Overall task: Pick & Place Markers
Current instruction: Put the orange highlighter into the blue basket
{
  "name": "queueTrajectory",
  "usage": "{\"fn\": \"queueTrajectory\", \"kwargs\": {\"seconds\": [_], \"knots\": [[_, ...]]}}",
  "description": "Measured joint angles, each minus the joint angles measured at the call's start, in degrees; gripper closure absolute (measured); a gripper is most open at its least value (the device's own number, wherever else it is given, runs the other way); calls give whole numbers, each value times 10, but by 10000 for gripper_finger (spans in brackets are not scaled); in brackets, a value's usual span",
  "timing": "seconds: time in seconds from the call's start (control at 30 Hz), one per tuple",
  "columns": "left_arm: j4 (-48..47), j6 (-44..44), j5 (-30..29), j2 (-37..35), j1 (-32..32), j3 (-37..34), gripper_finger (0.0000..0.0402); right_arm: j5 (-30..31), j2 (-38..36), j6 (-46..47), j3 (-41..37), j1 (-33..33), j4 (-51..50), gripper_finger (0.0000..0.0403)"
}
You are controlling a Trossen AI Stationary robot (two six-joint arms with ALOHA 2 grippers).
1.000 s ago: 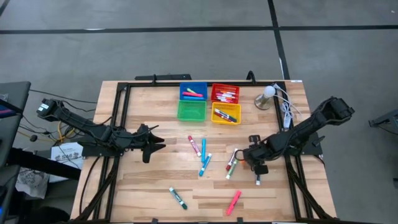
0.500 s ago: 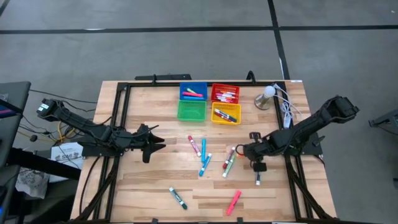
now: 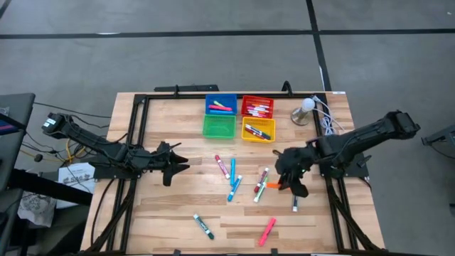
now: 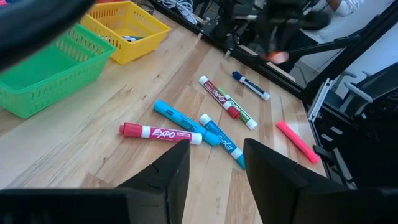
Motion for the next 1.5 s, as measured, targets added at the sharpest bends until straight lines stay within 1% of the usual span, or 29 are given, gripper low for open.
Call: {"fn": "queueTrajectory", "kwargs": {"seconds": [0.17, 0.37, 0.47, 0.53, 0.67, 0.77, 0.9, 1.03, 1.13, 1.23, 1.4, 1.5], "knots": [[0, 1, 0, 0, 0, 0, 253, -184, -13, 3, 10, -46, 94, 345], [1, 6, 0, 0, 0, 0, 253, -385, -2, 66, 10, -98, 228, 345], [10, 27, 0, 0, 0, 0, 253, -459, 8, 96, 10, -113, 292, 343], [21, 41, 0, 0, 0, 0, 253, -477, 9, 104, 10, -120, 303, 340], [29, 61, 0, 0, 0, 0, 253, -485, 17, 103, 10, -134, 298, 338], [30, 63, 0, 0, 0, 0, 253, -479, 28, 103, 10, -143, 300, 338], [30, 64, 0, 0, 0, 0, 253, -421, 50, 98, 10, -162, 304, 338], [36, 73, 0, 0, 0, 0, 253, -348, 80, 59, 13, -193, 301, 338], [41, 90, 0, -5, 1, 0, 253, -311, 107, 34, 37, -218, 299, 338], [41, 105, 2, -23, 6, 0, 253, -307, 136, 6, 72, -238, 299, 338], [35, 168, 56, -82, 28, 0, 253, -307, 178, -38, 134, -265, 291, 338], [15, 198, 66, -122, 47, 0, 253, -288, 205, -81, 182, -289, 244, 337]]}}
